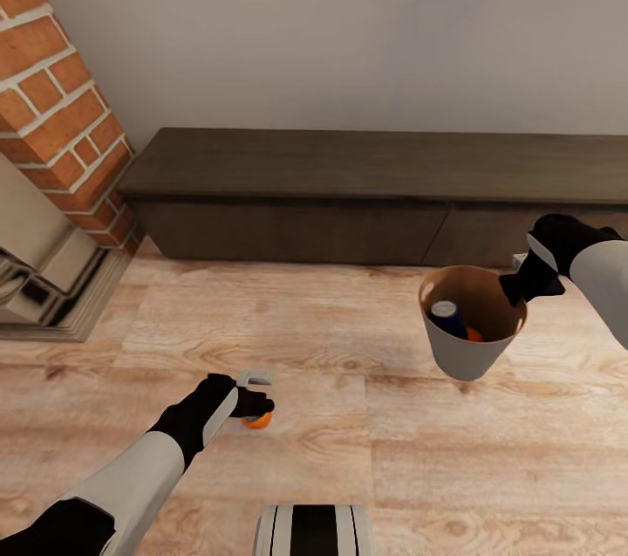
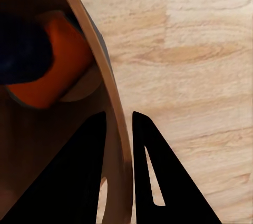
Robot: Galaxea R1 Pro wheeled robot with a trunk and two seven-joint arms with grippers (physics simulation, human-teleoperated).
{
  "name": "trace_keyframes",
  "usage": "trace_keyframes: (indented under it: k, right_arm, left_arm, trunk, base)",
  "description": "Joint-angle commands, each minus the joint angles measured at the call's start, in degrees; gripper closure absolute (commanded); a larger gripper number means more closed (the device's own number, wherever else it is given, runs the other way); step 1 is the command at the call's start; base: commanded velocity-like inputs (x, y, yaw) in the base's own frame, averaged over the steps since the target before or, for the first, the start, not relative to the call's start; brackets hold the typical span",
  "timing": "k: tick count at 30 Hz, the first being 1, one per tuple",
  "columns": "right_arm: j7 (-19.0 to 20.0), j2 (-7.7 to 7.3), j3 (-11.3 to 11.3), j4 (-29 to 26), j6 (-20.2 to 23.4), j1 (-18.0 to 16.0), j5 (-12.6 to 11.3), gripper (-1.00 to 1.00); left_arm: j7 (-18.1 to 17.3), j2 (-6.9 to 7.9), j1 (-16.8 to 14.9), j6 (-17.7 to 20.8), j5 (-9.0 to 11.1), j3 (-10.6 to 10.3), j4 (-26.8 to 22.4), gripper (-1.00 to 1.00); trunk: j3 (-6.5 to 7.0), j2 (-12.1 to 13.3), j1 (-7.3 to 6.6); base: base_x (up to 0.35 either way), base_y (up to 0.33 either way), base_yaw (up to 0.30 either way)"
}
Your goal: Put the three can of soda from the living room inside the tash can in the kitchen.
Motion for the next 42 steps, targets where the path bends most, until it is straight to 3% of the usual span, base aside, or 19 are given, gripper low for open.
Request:
trace_keyframes:
  k: [1,24,30,42]
  right_arm:
    - [0.11,0.0,0.21,0.01,0.02,-0.04,-0.07,1.0]
    - [0.11,-0.02,0.48,0.01,0.02,-0.04,-0.06,1.0]
    - [0.11,-0.02,1.73,0.01,0.02,-0.04,-0.1,1.0]
    - [0.11,-0.02,2.21,0.01,0.02,-0.04,-0.11,1.0]
  left_arm:
    - [0.0,-0.01,0.0,0.0,0.0,0.0,0.0,-1.0]
    - [-0.01,0.01,0.0,-0.09,0.0,0.02,-0.08,-1.0]
    - [0.86,-0.15,0.0,-0.09,0.0,-0.17,-0.08,-1.0]
    - [1.65,-0.25,0.0,-0.09,0.08,-0.26,-0.08,-1.0]
  trunk:
    - [-0.22,-0.02,0.01]
    - [-0.44,-0.04,0.04]
    - [-1.77,-0.12,0.19]
    - [-1.77,-0.12,0.19]
  base:
    - [0.0,0.0,0.0]
    - [0.039,0.02,0.0]
    - [0.002,0.001,0.0]
    - [0.0,0.0,0.0]
